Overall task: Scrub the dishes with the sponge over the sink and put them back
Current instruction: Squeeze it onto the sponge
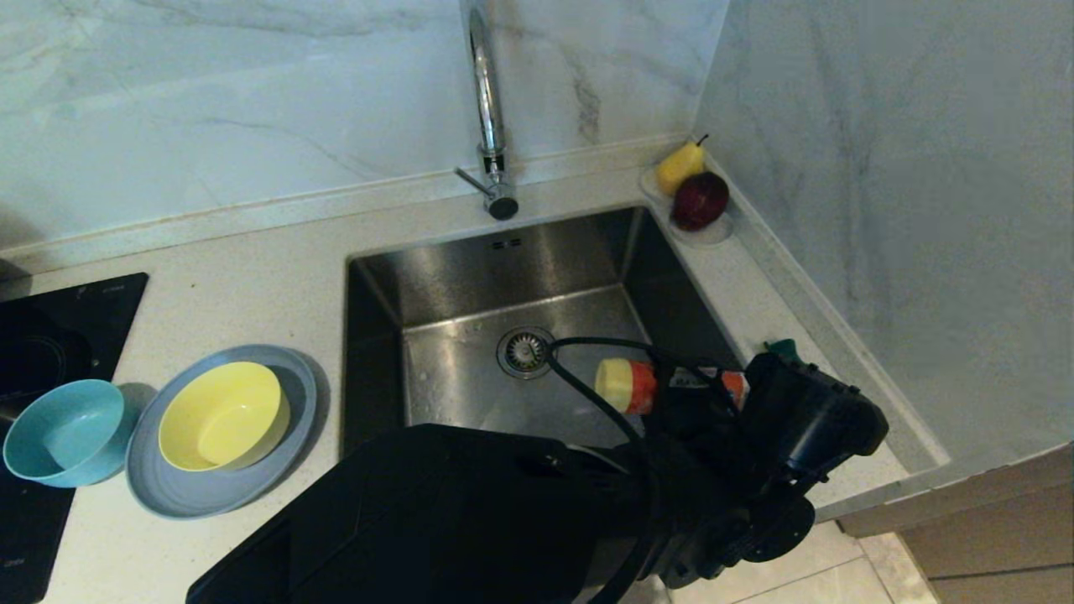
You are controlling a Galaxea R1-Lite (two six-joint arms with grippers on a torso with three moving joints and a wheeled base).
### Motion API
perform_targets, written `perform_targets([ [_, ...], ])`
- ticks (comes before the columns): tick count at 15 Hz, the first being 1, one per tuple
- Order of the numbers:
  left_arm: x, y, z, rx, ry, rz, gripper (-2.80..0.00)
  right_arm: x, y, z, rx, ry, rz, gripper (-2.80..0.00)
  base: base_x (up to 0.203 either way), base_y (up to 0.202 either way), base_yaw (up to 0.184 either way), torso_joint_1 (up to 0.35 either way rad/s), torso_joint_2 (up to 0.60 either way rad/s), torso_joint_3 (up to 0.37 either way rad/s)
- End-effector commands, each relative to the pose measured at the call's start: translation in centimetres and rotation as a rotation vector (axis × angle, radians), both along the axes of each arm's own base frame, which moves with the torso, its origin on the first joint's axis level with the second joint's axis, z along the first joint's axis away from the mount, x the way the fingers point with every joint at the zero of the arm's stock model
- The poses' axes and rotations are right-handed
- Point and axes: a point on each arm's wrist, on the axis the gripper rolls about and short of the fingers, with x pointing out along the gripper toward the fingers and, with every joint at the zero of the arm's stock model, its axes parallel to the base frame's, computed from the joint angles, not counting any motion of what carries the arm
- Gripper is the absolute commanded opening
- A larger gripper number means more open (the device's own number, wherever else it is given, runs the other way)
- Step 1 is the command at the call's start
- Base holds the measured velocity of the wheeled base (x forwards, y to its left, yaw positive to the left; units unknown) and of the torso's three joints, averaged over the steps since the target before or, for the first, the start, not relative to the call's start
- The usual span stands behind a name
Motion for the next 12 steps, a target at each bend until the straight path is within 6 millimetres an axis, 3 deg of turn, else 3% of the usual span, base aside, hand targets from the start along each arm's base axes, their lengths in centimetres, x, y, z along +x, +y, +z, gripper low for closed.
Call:
perform_targets([
  [1, 0.2, -0.3, 0.0, -0.046, -0.03, 0.011, -2.8, 0.0, 0.0, 0.0, 0.0, -0.001, 0.001, -2.8, 0.0, 0.0, 0.0, 0.0, 0.0, 0.0],
  [5, 0.5, -0.4, 0.3, -0.099, -0.06, 0.026, -2.8, 0.0, 0.0, 0.0, 0.0, -0.001, 0.001, -2.8, 0.0, 0.0, 0.0, 0.0, 0.0, 0.0],
  [12, 1.1, -1.0, -1.0, -0.104, -0.112, 0.089, -2.8, 0.0, 0.0, 0.0, 0.0, -0.001, 0.001, -2.8, 0.0, 0.0, 0.0, 0.0, 0.0, 0.0],
])
